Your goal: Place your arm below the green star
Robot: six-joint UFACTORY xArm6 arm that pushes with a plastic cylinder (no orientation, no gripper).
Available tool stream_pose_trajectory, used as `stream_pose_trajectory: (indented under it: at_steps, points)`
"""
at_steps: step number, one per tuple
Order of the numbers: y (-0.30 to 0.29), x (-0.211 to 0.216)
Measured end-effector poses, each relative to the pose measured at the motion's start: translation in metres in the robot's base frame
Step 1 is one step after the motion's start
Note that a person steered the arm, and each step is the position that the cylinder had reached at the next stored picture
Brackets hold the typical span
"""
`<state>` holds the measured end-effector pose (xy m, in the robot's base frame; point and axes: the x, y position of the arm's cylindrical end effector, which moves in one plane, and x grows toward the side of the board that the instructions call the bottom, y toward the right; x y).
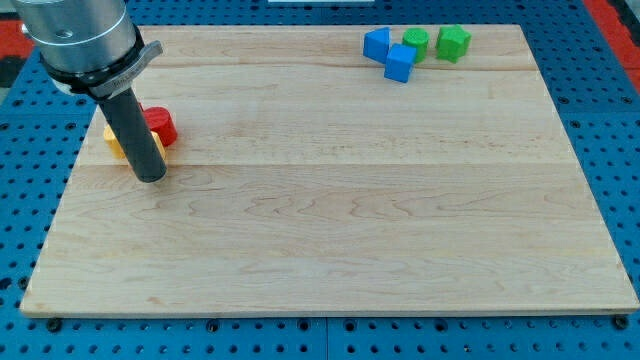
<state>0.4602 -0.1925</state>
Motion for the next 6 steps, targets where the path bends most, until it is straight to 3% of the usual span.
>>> stream_pose_trajectory:
  at_steps: [1,2,3,4,5,6]
  points:
    - [0.0,0.003]
    - [0.099,0.023]
    - [0.241,0.002]
    - [0.319,-0.057]
    - [0.377,-0.086]
    - [0.366,-0.123]
